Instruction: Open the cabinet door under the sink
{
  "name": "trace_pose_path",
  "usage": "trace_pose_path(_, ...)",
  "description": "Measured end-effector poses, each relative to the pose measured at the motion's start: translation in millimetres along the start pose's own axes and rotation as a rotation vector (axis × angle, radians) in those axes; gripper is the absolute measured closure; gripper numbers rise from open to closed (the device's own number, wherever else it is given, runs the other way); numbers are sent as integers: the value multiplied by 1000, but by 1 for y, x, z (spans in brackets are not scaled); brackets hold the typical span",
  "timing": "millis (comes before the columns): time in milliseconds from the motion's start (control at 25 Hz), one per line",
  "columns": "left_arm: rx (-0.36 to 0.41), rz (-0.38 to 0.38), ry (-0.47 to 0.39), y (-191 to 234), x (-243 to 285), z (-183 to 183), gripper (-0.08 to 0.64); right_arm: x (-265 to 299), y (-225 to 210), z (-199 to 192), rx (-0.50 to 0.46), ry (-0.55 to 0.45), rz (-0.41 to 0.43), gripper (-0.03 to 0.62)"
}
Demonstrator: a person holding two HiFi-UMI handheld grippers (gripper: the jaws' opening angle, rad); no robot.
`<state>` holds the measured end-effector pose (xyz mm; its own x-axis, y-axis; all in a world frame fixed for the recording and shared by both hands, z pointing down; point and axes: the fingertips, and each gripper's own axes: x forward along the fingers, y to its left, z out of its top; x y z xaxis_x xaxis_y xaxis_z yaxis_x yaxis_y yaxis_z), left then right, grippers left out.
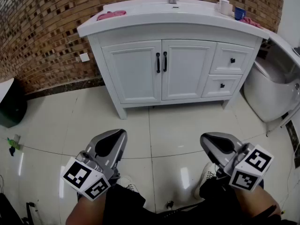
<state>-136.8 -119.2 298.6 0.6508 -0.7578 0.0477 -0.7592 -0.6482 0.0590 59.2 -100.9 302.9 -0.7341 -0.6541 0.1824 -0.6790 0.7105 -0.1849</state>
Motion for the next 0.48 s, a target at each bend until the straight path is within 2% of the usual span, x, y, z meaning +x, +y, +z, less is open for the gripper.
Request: trace_pose_path(480,9,17,26,6,4,-8,554,1,0,3,0,-12,-2,584)
